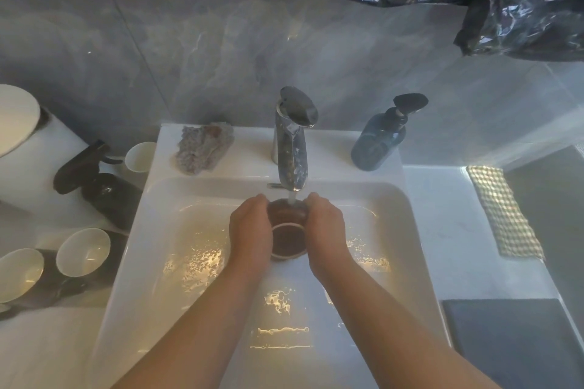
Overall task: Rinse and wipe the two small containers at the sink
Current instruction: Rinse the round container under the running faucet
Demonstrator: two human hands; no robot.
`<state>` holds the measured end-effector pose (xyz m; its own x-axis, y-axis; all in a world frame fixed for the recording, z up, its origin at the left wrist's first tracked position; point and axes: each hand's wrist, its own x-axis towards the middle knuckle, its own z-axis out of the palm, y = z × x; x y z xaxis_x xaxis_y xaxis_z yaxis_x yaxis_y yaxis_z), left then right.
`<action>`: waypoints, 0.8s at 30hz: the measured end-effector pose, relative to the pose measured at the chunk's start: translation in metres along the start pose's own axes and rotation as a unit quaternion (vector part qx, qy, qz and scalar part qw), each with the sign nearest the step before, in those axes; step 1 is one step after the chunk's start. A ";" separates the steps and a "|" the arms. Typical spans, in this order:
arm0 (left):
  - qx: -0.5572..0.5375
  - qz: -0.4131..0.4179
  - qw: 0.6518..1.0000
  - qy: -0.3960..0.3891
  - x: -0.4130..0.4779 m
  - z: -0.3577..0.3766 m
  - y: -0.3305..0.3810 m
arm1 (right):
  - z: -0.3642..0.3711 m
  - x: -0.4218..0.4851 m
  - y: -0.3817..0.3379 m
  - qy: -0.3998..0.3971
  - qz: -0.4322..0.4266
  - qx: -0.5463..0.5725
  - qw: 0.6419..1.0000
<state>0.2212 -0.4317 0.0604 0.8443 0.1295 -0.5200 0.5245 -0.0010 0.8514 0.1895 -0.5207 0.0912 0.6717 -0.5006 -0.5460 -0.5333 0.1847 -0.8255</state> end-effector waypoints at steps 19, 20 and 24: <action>0.065 0.041 0.997 -0.030 -0.015 -0.002 0.010 | 0.004 0.001 0.010 -0.006 -0.049 -0.032 0.998; 0.058 0.024 0.998 -0.028 -0.012 -0.002 0.010 | 0.003 0.005 0.010 -0.005 -0.033 -0.023 0.999; 0.064 -0.043 0.997 -0.023 0.006 -0.001 0.011 | -0.003 0.021 0.015 -0.031 0.010 -0.039 0.999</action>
<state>0.2315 -0.4297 0.0669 0.7979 0.0898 -0.5961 0.6028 -0.1191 0.7890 0.1935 -0.5310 0.0681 0.6902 -0.4440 -0.5714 -0.5834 0.1256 -0.8024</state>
